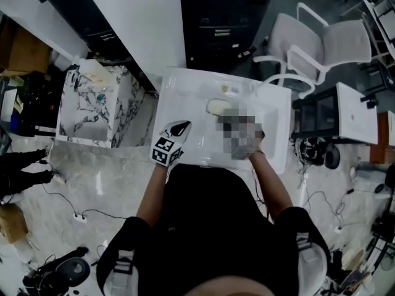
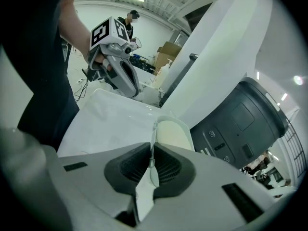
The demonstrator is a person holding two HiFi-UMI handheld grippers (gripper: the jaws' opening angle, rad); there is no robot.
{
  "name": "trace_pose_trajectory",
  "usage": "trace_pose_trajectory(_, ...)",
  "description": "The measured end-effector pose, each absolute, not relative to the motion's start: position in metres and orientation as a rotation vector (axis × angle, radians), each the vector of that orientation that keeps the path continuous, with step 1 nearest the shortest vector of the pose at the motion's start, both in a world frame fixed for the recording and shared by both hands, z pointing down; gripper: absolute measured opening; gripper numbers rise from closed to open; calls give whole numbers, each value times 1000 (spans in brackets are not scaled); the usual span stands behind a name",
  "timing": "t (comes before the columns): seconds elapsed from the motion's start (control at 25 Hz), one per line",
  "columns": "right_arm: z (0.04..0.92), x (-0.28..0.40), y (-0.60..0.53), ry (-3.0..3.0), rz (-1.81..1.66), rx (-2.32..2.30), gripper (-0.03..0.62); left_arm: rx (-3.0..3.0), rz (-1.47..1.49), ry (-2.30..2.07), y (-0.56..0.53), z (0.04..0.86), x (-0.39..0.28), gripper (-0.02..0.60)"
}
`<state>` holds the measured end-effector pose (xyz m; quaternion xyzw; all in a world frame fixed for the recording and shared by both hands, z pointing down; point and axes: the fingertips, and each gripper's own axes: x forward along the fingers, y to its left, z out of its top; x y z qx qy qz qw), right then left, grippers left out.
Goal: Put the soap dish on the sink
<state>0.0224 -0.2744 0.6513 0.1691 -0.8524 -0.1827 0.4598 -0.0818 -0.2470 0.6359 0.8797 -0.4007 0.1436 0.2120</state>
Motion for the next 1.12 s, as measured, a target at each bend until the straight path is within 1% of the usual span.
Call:
trace_pose_trajectory(0.64, 679, -35, -319, -2095, -431, 376, 12, 2440, 441, -1084, -284, 657, -134, 0)
trace_pose_trajectory(1.12, 708, -56, -350, -2081, -401, 293, 12, 2376, 481, -1053, -299, 674, -156, 0)
